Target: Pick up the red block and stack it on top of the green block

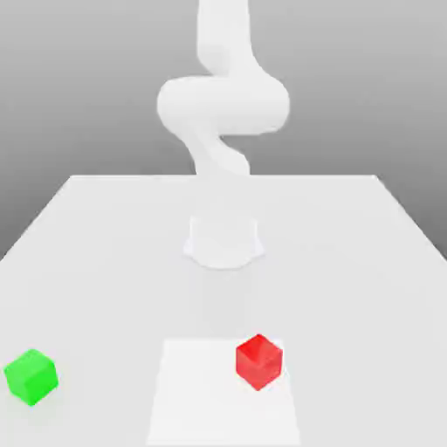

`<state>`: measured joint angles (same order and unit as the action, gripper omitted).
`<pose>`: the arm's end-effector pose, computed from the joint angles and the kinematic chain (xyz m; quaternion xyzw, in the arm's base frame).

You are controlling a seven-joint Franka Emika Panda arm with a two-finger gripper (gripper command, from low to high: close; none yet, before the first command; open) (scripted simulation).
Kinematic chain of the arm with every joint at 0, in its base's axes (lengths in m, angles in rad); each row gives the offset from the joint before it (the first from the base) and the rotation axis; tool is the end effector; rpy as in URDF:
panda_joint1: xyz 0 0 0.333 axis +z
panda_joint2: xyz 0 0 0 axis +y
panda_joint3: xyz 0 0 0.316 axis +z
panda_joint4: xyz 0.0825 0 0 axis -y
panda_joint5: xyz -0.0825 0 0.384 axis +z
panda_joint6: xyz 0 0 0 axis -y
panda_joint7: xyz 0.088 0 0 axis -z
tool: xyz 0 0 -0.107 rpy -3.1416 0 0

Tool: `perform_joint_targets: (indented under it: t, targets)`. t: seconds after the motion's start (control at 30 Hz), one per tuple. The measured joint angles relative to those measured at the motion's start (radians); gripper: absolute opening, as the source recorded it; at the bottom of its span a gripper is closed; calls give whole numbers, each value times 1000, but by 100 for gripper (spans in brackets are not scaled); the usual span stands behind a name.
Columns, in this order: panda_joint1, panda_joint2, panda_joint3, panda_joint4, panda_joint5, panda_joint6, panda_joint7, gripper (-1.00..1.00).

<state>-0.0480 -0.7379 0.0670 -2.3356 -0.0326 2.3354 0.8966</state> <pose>0.3720 0.0154 0.6737 -0.8467 0.3904 -0.3397 0.1237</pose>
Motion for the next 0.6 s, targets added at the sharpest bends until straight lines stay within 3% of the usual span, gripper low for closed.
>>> perform_joint_targets:
  t: [0.3, 0.6]
  targets:
    - [-161, 245, 201, -128, -114, 125, 350, 0]
    - [-260, 492, 307, -253, -202, 246, 673, 0]
